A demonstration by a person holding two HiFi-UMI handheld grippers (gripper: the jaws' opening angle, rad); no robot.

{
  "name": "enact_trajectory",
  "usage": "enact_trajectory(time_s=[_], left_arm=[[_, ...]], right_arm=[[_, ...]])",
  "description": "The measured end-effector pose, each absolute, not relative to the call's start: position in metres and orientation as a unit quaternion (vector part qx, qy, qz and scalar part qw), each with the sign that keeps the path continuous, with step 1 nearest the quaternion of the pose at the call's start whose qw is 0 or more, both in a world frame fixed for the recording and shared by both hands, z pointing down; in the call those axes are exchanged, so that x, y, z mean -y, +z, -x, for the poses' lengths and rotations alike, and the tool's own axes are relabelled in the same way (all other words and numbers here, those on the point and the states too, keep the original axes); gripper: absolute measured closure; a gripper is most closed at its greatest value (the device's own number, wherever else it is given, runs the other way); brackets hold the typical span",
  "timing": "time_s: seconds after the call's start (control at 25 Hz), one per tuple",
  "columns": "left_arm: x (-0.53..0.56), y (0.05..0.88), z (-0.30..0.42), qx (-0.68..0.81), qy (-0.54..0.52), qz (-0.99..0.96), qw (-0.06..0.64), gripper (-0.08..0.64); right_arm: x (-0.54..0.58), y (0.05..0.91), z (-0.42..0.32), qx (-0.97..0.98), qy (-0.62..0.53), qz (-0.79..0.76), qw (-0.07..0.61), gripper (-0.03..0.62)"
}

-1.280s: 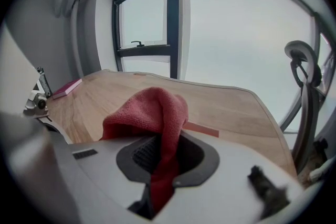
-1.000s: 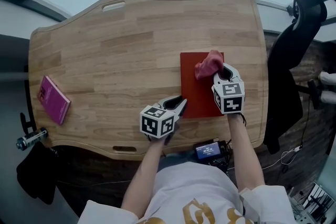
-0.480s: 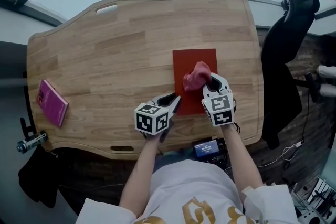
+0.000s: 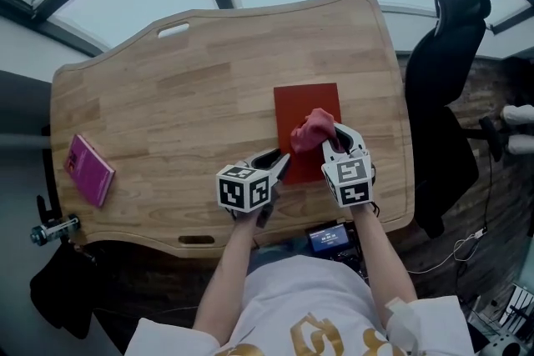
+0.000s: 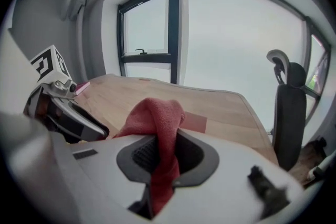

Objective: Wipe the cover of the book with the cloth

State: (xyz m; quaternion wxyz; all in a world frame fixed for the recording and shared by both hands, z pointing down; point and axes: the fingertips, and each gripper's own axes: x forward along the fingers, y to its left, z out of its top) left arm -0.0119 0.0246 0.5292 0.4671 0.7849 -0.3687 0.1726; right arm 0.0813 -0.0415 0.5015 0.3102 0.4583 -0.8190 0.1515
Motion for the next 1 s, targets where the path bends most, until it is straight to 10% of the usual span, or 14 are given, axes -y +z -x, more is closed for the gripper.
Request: enact_trajectory(time_s=[0.4, 1.0], left_arm=[[-0.011, 0.399, 0.008, 0.439, 0.123, -0.867, 0.205, 0.545], [-0.052, 0.304, 0.016, 0.546, 0.106, -0.825, 0.100, 0.548]], right_arm=[[0.003, 0.411, -0.129, 0.794, 0.150, -0.559, 0.185, 0.534], [-0.070, 0.327, -0.157, 0.818, 0.115, -0.554, 0.107, 0.534]])
